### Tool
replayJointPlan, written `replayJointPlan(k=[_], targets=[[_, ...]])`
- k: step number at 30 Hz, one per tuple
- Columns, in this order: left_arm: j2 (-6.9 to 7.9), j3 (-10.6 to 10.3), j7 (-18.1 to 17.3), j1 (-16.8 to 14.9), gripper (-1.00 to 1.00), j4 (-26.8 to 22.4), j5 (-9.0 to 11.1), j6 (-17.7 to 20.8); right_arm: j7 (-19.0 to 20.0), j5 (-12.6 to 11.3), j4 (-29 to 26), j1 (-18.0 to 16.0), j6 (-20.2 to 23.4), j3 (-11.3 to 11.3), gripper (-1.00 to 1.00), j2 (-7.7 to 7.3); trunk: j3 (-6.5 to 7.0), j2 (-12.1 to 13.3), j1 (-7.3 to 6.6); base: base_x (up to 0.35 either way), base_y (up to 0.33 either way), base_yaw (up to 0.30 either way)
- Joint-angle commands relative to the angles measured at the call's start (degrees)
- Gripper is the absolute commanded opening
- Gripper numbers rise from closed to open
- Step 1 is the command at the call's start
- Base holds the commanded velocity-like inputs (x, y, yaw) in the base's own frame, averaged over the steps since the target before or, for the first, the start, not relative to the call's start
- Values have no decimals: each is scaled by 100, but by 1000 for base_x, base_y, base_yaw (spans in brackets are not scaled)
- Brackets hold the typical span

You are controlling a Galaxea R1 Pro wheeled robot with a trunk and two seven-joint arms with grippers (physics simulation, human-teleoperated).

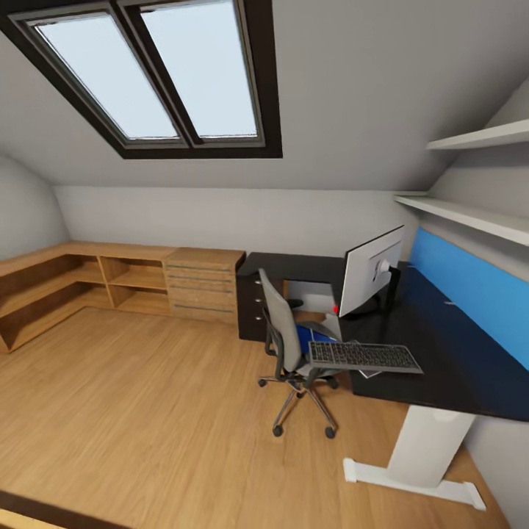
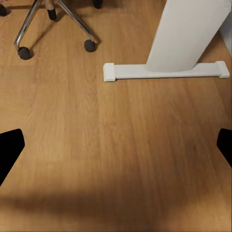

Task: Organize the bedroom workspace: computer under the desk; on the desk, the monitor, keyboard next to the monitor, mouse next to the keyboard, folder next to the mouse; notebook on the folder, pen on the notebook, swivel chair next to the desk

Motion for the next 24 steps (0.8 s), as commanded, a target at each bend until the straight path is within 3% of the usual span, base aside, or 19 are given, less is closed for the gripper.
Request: replayJointPlan(k=[1,10,24], targets=[[-2,35,-24,0,100,-6,-7,-2,18,-39,1,-3,-26,-9,100,2,-9,-7,5,287,228,1],[-9,35,-24,0,100,-6,-9,-2,18,-39,1,-2,-28,-9,100,0,-9,-7,5,148,138,-33],[-9,28,-24,0,100,-6,-9,-2,18,-39,1,-2,-28,-10,100,-3,-9,-7,5,11,8,-235]])
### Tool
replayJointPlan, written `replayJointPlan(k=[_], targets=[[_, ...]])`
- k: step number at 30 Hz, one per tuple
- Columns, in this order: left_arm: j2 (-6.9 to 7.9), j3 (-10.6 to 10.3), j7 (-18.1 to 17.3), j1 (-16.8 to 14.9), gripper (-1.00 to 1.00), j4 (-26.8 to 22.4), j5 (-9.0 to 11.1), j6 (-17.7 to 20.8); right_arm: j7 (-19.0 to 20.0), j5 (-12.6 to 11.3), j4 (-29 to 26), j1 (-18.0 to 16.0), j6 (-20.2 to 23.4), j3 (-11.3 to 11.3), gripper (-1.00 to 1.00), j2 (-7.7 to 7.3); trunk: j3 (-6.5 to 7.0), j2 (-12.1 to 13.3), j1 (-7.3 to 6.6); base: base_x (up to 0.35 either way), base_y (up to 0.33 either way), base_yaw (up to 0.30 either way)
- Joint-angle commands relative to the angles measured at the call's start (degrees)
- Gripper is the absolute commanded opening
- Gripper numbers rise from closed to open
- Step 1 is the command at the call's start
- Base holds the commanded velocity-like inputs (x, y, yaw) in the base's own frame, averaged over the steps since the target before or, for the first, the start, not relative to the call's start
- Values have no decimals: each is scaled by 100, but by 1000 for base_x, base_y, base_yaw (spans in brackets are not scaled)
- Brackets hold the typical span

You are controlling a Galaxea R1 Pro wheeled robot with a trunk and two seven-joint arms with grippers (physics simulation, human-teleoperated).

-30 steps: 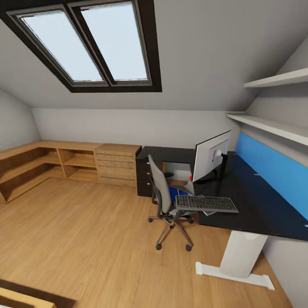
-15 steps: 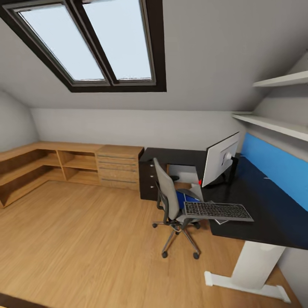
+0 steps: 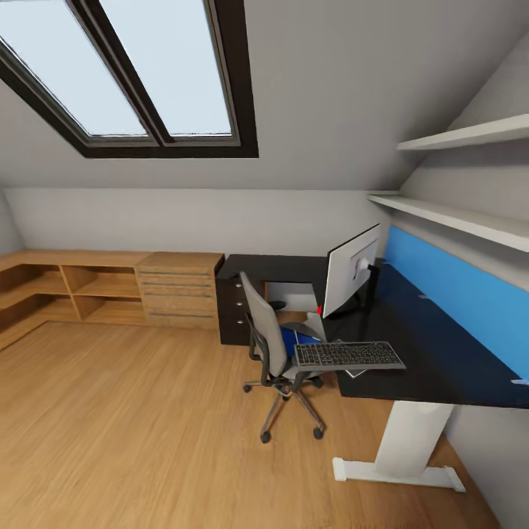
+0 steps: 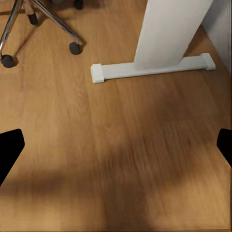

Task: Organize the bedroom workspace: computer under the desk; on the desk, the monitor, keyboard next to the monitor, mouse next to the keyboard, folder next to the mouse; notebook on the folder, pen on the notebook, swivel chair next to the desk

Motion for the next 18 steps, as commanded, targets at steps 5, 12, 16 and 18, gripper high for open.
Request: replayJointPlan(k=[5,12,16,18], targets=[[-2,36,-24,0,100,-5,-7,-6,20,-38,4,-6,-25,-14,100,-1,-9,-8,3,175,114,-204],[-2,26,-33,0,100,-5,-9,-12,20,-38,4,-6,-25,-16,100,-3,-9,-8,3,227,120,-99],[-7,14,-54,0,100,-7,-15,-14,20,-38,4,-6,-25,-16,100,-3,-9,-8,3,53,16,-28],[-14,8,-57,0,100,-10,-15,-15,20,-38,4,-6,-25,-16,100,-3,-9,-8,3,17,5,-9]])
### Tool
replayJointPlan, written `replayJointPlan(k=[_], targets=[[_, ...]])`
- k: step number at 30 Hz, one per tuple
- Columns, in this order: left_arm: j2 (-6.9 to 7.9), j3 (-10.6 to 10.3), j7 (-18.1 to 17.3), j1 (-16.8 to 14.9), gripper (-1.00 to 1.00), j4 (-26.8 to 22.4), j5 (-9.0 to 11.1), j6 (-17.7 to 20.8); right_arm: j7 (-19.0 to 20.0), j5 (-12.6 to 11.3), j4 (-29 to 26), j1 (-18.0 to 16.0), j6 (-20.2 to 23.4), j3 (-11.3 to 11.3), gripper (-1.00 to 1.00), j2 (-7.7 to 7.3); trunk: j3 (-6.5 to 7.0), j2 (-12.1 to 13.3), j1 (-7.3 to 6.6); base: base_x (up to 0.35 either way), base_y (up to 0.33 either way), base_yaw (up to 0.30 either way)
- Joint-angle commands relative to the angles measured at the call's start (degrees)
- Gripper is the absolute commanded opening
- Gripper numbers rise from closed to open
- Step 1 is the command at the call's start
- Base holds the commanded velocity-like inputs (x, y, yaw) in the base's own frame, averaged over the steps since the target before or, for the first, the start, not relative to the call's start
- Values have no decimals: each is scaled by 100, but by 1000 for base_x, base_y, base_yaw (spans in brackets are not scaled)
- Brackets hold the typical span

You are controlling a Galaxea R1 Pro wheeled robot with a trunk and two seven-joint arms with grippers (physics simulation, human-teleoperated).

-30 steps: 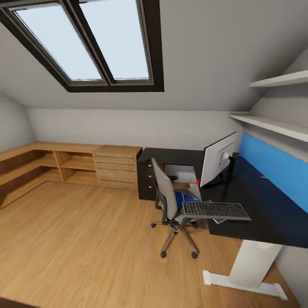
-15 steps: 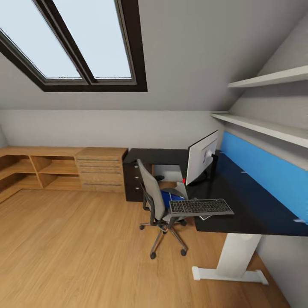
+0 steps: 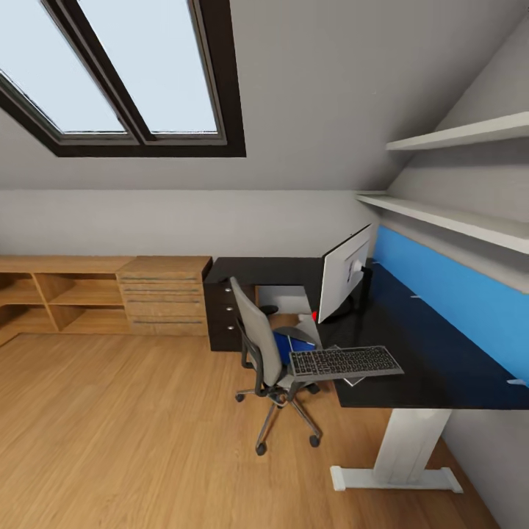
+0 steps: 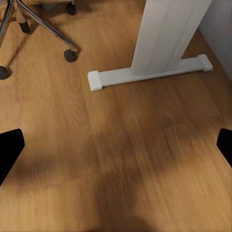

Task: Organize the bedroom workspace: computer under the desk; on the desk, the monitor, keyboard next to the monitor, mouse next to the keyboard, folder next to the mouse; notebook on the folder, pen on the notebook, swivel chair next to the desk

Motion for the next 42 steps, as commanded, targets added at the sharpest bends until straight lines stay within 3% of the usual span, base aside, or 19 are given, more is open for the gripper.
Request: replayJointPlan(k=[1,26,27,30,42], targets=[[-6,34,-28,0,100,-7,-1,-4,20,-39,2,-4,-24,-10,100,3,-9,-8,2,11,3,-6],[-17,32,38,0,100,-18,21,74,20,-39,11,-3,-24,-10,100,-3,-440,-971,529,1,0,0],[-3,38,47,0,100,-83,26,408,20,-39,11,-4,-24,-10,100,-6,-458,-1011,551,0,0,0],[1,37,42,0,100,-166,31,691,20,-39,11,-4,-24,-10,100,-5,-512,-1131,617,0,6,0],[5,37,35,0,100,-209,34,846,20,-39,11,-3,-24,-10,100,-5,-727,-1612,881,0,248,0]])
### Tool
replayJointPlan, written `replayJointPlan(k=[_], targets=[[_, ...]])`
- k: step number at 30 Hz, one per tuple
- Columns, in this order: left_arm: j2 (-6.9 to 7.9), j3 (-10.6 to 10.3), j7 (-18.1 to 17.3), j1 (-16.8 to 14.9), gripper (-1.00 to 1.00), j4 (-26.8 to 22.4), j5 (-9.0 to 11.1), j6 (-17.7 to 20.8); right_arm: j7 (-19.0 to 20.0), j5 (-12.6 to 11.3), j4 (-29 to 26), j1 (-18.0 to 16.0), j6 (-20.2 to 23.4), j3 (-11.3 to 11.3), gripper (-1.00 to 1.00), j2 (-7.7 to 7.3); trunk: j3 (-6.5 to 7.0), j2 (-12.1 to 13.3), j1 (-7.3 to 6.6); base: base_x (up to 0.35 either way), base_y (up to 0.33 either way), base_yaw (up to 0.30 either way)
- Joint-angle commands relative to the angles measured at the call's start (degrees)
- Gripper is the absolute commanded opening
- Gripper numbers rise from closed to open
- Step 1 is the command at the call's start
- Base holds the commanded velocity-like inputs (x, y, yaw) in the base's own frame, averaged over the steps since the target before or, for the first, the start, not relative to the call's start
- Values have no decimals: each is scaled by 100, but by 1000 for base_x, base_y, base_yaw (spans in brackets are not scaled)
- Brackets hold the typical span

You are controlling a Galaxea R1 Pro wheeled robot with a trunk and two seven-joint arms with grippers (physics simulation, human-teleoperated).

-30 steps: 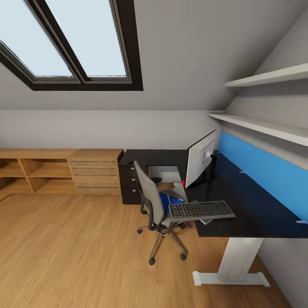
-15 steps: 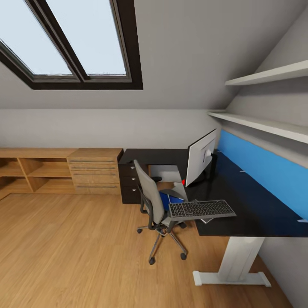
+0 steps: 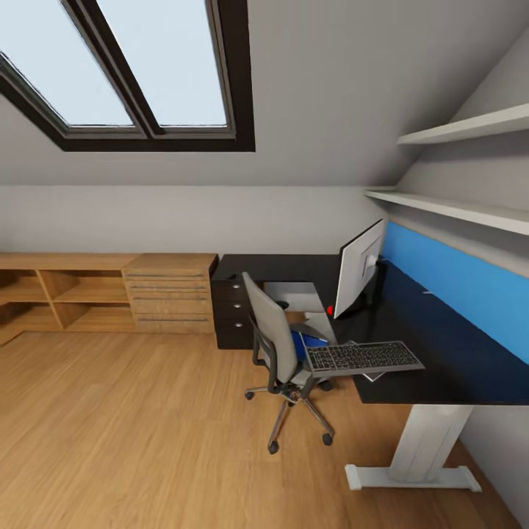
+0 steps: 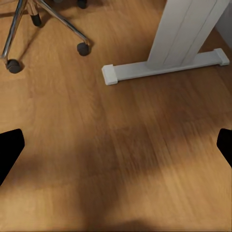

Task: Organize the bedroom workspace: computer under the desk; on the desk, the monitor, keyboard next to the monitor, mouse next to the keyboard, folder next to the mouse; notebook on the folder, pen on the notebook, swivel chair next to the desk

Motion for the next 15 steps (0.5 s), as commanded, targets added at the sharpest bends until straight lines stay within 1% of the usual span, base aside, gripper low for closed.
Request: replayJointPlan(k=[1,6,15], targets=[[-1,25,-22,0,100,-4,8,-5,18,-37,1,-3,-25,-9,100,3,-25,-47,23,0,135,0],[1,25,-22,0,100,-4,8,-11,18,-37,-1,-3,-25,-9,100,2,-115,-247,133,0,59,0],[2,25,-24,0,100,-3,8,3,18,-37,-4,-1,-25,-9,100,4,-277,-608,331,0,2,0]])
